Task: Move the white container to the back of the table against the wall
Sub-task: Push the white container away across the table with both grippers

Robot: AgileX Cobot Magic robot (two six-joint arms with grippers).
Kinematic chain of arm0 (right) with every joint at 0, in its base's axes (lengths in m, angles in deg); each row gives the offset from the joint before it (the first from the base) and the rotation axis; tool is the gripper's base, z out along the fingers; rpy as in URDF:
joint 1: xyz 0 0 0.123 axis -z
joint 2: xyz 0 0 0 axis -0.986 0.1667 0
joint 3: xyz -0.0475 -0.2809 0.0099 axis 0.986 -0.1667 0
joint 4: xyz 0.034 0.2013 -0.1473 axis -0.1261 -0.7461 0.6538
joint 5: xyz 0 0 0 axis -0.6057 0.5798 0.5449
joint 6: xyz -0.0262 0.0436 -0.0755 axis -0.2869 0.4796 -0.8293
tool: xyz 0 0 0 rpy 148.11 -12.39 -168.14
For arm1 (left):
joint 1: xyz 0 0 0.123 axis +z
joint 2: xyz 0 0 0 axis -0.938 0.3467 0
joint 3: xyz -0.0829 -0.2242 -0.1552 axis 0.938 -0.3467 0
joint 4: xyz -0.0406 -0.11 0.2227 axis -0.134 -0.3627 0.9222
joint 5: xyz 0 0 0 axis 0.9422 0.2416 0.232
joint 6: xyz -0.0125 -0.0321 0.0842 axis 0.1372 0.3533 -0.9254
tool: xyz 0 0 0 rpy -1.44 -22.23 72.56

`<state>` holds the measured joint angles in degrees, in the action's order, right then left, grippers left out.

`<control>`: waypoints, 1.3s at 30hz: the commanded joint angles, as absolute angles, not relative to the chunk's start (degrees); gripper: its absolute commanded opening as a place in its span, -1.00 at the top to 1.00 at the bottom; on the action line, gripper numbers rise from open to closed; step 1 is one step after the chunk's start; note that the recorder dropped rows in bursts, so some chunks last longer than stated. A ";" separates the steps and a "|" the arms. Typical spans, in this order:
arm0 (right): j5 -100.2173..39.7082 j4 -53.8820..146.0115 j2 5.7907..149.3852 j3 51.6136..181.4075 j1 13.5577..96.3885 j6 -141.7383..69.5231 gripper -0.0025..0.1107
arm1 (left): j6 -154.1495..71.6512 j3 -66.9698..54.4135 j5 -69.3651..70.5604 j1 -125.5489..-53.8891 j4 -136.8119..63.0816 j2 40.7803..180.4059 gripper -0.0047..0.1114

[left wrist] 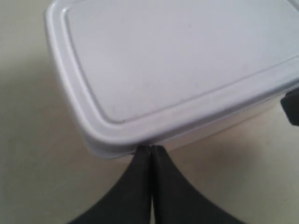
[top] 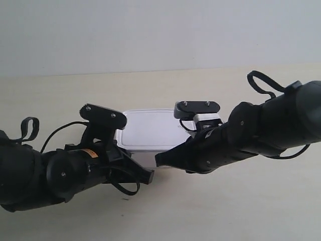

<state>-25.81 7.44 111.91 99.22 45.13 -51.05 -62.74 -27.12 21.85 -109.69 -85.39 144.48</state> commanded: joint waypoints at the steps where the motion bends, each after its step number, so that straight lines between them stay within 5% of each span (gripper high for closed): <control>1: -24.99 7.63 111.96 101.12 47.49 -52.43 0.96 | -62.95 -26.79 23.22 -108.80 -84.53 145.55 0.92; 39: -18.39 10.53 125.06 118.64 55.07 -54.85 0.96 | -69.20 -8.80 13.52 -99.29 -83.44 158.15 0.92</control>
<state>-19.10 9.78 124.12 117.00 53.49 -54.23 -68.32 -10.20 14.52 -100.34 -83.46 157.16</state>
